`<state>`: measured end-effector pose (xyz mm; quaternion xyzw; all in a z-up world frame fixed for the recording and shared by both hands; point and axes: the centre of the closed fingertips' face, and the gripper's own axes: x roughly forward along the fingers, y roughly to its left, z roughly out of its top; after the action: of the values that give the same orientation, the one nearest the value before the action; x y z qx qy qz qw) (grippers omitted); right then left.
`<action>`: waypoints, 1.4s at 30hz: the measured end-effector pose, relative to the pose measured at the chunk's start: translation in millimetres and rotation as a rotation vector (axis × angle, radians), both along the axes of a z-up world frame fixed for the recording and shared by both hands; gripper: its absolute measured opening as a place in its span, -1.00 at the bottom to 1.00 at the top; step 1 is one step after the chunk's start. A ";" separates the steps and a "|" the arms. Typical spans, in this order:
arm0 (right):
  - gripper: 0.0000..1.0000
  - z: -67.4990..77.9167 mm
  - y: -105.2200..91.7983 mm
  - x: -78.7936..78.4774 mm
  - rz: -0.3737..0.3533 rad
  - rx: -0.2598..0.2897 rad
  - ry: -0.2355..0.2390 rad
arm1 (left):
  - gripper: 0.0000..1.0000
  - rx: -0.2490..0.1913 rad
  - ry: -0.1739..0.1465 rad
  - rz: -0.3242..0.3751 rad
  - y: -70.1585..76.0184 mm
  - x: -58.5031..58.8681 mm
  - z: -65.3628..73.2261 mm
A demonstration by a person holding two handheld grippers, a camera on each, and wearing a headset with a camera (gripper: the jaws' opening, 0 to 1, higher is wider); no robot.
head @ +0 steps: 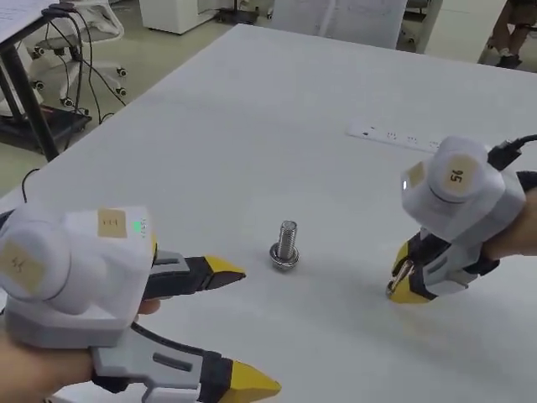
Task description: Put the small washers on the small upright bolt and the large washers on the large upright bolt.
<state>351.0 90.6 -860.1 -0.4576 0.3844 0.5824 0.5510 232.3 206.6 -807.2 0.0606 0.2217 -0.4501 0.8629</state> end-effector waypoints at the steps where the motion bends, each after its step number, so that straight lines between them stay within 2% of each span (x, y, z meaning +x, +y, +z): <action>1: -0.49 0.3 -0.1 0.0 -0.002 0.001 0.000 | 0.39 0.000 0.000 0.000 -0.1 0.0 0.1; 12: -0.11 3.9 -4.1 -3.7 -0.029 0.028 -0.006 | 0.39 0.004 -0.002 -0.007 -1.3 -1.1 0.5; 14: -0.06 4.0 -6.1 -5.0 -0.043 0.031 -0.002 | 0.39 0.005 -0.002 -0.009 -1.5 -1.2 0.6; 17: 0.13 4.2 -8.8 -6.4 -0.068 0.045 -0.004 | 0.39 0.004 -0.003 -0.010 -2.1 -1.4 1.1; 21: 0.23 4.9 -11.4 -9.4 -0.088 0.068 -0.009 | 0.39 0.005 -0.003 -0.015 -3.0 -1.9 0.7; 24: 0.27 6.0 -13.4 -10.1 -0.100 0.082 -0.015 | 0.39 0.006 -0.002 -0.018 -3.5 -2.5 0.6; 28: 0.33 10.9 -14.8 -11.7 -0.140 0.128 -0.017 | 0.40 0.002 -0.001 -0.017 -3.8 -2.7 1.3; 35: 0.36 21.3 -22.5 -14.1 -0.186 0.183 -0.049 | 0.40 -0.009 0.001 -0.007 -2.1 -2.2 2.5; 42: 0.36 30.4 -31.4 -26.7 -0.239 0.238 -0.065 | 0.40 -0.018 0.001 0.001 -1.1 -2.5 4.9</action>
<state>324.3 59.2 -829.8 -0.3588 0.3463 0.5389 0.6789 229.9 205.5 -802.2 0.0524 0.2183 -0.4515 0.8636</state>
